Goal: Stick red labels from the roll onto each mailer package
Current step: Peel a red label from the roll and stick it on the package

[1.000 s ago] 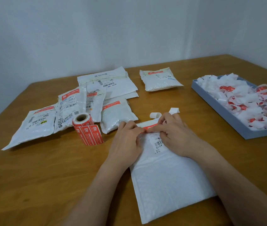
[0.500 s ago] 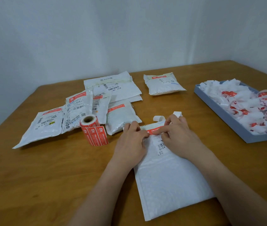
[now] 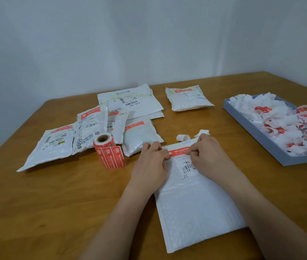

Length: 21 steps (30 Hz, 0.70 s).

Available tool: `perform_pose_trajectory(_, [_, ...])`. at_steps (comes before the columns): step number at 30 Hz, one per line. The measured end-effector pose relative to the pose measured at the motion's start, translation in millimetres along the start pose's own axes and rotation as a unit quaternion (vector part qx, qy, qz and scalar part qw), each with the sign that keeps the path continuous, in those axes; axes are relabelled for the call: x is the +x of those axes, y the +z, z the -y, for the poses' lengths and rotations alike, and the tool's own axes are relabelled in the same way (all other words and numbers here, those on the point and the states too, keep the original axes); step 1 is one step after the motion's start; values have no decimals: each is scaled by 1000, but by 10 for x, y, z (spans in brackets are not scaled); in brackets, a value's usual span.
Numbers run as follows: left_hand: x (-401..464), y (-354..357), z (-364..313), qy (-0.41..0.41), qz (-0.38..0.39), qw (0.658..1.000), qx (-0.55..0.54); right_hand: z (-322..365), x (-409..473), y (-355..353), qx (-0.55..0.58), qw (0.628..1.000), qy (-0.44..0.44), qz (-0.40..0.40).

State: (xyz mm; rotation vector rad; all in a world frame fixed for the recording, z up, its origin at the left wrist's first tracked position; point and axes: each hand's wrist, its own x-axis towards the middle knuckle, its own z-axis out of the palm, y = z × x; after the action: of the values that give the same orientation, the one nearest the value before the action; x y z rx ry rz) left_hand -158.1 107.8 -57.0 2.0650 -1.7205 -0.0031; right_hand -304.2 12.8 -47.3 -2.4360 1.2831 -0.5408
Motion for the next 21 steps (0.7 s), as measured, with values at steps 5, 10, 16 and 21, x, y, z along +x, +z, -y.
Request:
perform_pose_trajectory(5, [-1, -4, 11, 1, -7, 1000, -16, -32, 25, 14, 16, 1000, 16, -15])
perform_pose_trajectory(10, [-1, 7, 23, 2, -14, 1000, -21, -17, 24, -18, 9, 1000, 28, -6])
perform_pose_trajectory(16, [3, 9, 27, 3, -22, 999, -33, -18, 21, -40, -1, 999, 47, 3])
perform_pose_trajectory(21, [3, 11, 33, 0, -26, 999, -39, -35, 26, -26, -6, 998, 59, -2])
